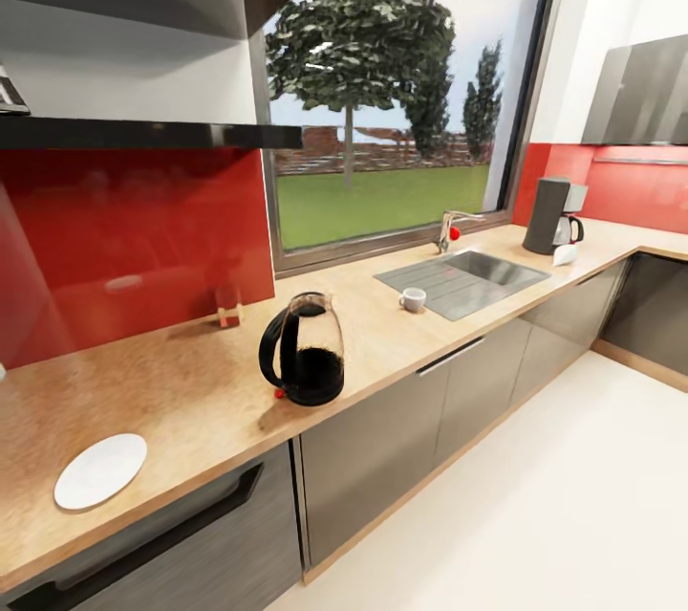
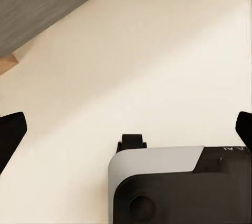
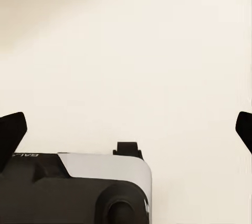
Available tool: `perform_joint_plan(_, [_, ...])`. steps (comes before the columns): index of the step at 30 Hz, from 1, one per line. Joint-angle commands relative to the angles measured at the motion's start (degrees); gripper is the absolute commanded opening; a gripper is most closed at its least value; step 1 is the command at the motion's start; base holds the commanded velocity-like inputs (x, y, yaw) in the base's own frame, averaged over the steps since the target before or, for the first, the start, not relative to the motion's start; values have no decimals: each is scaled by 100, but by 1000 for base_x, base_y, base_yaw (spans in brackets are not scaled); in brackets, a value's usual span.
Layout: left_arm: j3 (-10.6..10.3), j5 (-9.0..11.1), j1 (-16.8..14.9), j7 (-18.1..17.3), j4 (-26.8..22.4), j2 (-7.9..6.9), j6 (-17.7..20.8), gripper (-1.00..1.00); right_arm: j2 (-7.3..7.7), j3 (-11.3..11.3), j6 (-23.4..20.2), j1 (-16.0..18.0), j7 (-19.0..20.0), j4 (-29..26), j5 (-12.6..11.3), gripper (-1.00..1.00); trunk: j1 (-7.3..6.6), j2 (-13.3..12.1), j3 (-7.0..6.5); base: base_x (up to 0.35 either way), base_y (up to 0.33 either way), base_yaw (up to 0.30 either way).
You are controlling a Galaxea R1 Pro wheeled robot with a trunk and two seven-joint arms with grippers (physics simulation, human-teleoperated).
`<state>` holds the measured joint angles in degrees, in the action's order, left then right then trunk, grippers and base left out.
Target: Set up a coffee station on the kitchen countertop: keep the coffee maker on the countertop, move the bottle of coffee from the kitchen shelf to the counter next to the coffee maker, place a paper coffee filter on top of the coffee maker, put the saucer next to the coffee maker with the coffee cup on the saucer, and place the electric kettle next to the coffee maker.
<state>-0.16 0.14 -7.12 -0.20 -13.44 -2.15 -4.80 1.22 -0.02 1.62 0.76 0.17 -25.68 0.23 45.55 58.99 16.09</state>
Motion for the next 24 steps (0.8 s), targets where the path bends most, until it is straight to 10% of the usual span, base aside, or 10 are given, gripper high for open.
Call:
perform_joint_plan(1, [0,2,-7,-3,16,-2,-79,100,-1,0,20,3,2,-27,2,100,-22,-37,-11,0,0,0])
perform_joint_plan(24, [42,13,62,-13,96,-15,-434,100,1,-43,16,3,1,-59,-36,100,-528,-960,-424,0,0,-41])
